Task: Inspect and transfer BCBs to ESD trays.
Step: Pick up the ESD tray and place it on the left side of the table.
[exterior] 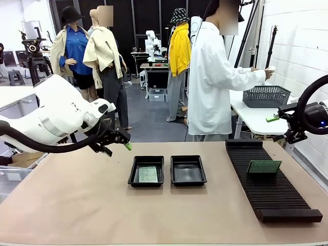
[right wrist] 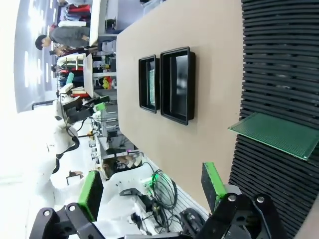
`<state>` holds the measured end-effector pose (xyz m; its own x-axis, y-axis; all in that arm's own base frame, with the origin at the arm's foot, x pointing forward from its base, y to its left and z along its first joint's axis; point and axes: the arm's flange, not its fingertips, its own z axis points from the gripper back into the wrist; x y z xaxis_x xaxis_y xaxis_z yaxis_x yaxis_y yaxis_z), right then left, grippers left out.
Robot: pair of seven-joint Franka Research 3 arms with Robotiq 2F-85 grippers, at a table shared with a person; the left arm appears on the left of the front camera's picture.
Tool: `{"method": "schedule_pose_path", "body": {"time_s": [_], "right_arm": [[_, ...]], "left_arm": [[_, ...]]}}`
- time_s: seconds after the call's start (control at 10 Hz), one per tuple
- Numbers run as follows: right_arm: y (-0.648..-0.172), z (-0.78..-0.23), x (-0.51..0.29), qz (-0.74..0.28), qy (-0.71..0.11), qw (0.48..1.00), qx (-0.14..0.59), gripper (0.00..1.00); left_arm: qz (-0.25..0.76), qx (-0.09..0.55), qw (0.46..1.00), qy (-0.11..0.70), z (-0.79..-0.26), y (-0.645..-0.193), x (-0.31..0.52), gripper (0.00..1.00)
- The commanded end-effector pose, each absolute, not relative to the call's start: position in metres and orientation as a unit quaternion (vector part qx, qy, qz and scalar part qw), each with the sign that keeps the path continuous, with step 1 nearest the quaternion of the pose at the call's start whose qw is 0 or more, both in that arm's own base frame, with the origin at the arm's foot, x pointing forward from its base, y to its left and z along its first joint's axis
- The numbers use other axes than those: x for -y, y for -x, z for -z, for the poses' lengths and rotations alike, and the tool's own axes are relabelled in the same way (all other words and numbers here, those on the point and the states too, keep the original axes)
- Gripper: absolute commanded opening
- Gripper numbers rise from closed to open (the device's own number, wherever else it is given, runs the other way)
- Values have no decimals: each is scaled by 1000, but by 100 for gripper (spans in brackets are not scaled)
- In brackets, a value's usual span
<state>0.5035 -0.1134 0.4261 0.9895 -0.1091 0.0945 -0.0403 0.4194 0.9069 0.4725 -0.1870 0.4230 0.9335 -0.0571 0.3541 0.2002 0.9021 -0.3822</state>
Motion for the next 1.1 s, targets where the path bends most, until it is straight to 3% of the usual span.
{"method": "schedule_pose_path", "body": {"time_s": [0.0,0.5,1.0], "right_arm": [[-514,-421,122,0,-561,826,62,100],[-519,-411,134,-32,-581,811,69,100],[-514,-409,129,-7,-562,825,52,100]], "left_arm": [[68,148,970,180,-428,-486,203,100],[87,116,984,107,-414,-507,234,100],[93,67,989,95,-378,-522,244,100]]}}
